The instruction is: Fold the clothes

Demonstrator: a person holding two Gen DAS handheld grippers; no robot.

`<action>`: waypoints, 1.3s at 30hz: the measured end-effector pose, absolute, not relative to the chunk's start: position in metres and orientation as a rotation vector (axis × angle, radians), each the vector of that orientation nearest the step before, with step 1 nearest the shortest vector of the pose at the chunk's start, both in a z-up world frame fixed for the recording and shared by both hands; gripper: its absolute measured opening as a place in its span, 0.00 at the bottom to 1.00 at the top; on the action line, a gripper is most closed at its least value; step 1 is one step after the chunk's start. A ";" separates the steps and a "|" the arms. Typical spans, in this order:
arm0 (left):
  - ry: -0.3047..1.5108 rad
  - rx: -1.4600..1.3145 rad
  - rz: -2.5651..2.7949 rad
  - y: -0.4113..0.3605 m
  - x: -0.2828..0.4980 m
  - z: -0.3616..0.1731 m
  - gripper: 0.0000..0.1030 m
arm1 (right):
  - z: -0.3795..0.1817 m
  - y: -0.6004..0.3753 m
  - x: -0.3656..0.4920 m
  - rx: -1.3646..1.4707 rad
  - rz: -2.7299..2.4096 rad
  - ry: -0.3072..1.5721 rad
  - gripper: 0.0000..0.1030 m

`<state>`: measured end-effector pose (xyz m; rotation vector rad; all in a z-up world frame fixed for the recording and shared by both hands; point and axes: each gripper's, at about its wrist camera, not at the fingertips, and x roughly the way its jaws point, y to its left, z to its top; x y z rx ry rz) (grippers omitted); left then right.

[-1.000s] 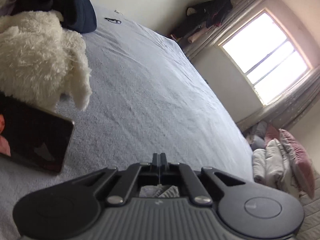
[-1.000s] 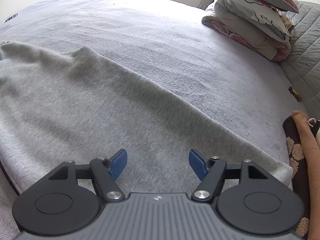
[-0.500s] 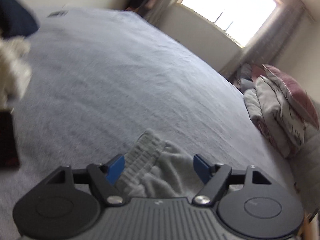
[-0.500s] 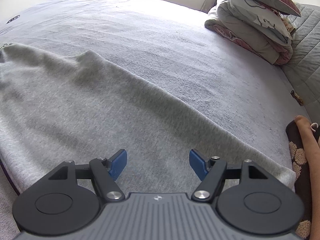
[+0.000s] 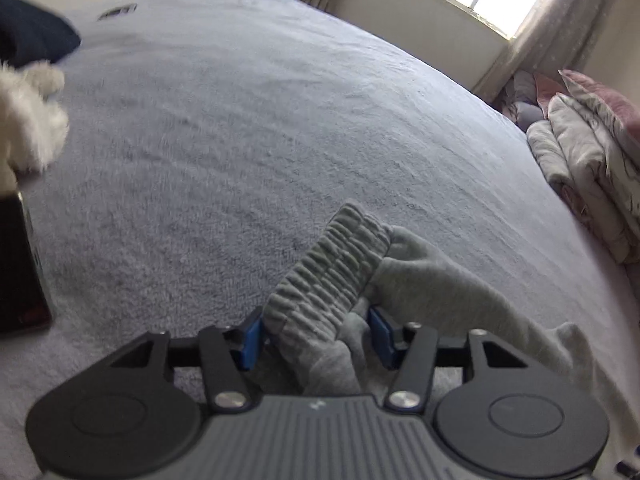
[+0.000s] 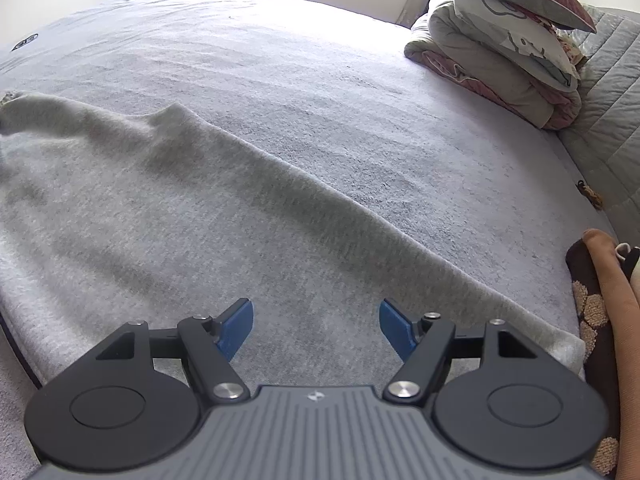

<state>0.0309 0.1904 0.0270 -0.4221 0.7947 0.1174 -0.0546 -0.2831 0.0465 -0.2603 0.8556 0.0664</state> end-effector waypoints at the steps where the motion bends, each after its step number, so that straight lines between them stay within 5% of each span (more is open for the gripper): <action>1: 0.793 -0.432 0.120 0.192 0.029 0.029 0.43 | 0.047 -0.283 -0.055 -0.260 0.066 0.854 0.71; 9: 0.744 -0.399 0.122 0.187 0.011 0.043 0.37 | 0.047 -0.285 -0.054 -0.258 0.057 0.845 0.71; 15: 0.797 -0.346 0.139 0.184 0.018 0.024 0.51 | 0.044 -0.280 -0.052 -0.269 0.070 0.859 0.71; 30: 0.657 -0.403 0.207 0.193 -0.004 0.070 0.56 | 0.044 -0.272 -0.046 -0.277 0.070 0.855 0.71; 39: 0.643 -0.255 0.017 0.121 0.013 0.064 0.67 | 0.043 -0.252 -0.037 -0.295 0.093 0.854 0.72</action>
